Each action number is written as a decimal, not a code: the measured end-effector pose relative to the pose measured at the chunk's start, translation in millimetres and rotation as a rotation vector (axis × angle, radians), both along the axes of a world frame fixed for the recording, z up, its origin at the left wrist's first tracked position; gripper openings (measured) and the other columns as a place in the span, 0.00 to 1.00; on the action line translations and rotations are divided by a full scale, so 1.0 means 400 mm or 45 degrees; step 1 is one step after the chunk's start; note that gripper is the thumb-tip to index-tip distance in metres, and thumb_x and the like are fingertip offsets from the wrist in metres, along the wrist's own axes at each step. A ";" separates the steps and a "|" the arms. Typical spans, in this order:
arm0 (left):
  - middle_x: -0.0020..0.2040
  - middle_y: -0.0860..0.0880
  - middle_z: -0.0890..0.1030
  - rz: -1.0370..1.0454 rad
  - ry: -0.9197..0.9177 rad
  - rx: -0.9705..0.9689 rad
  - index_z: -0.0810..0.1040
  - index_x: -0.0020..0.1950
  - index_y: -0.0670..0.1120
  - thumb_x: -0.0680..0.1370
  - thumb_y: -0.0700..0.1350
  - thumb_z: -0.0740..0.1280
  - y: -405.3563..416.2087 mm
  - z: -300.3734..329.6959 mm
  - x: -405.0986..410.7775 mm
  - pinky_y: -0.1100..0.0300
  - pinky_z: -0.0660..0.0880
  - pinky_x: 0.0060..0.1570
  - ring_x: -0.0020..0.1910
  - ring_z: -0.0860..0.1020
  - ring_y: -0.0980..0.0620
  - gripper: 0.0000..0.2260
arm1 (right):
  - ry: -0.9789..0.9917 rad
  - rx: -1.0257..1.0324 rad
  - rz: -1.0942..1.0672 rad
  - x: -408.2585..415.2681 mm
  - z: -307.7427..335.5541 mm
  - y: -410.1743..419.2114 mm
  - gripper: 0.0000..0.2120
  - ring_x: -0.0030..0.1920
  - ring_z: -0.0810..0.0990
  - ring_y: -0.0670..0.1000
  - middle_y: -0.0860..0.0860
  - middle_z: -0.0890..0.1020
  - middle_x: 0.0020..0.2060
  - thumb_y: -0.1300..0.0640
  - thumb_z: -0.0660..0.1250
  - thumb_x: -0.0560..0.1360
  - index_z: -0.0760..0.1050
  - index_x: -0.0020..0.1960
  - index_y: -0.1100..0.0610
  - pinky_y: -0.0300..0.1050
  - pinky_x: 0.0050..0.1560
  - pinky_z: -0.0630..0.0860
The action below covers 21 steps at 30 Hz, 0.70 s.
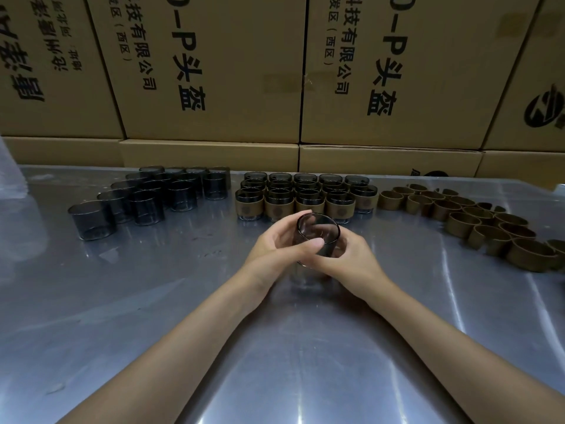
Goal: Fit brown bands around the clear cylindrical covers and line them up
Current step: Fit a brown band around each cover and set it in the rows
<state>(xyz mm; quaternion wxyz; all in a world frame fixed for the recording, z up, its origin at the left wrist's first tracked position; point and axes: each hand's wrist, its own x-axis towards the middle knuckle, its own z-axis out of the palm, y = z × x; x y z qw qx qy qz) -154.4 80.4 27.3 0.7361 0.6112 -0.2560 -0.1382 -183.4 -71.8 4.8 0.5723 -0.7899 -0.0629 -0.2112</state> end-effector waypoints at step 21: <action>0.46 0.47 0.85 0.445 0.130 -0.062 0.84 0.45 0.50 0.80 0.51 0.64 -0.039 -0.004 -0.022 0.51 0.80 0.53 0.51 0.83 0.47 0.10 | -0.046 -0.458 -0.188 -0.024 0.008 0.028 0.24 0.49 0.79 0.35 0.34 0.80 0.44 0.33 0.73 0.58 0.70 0.50 0.37 0.35 0.46 0.77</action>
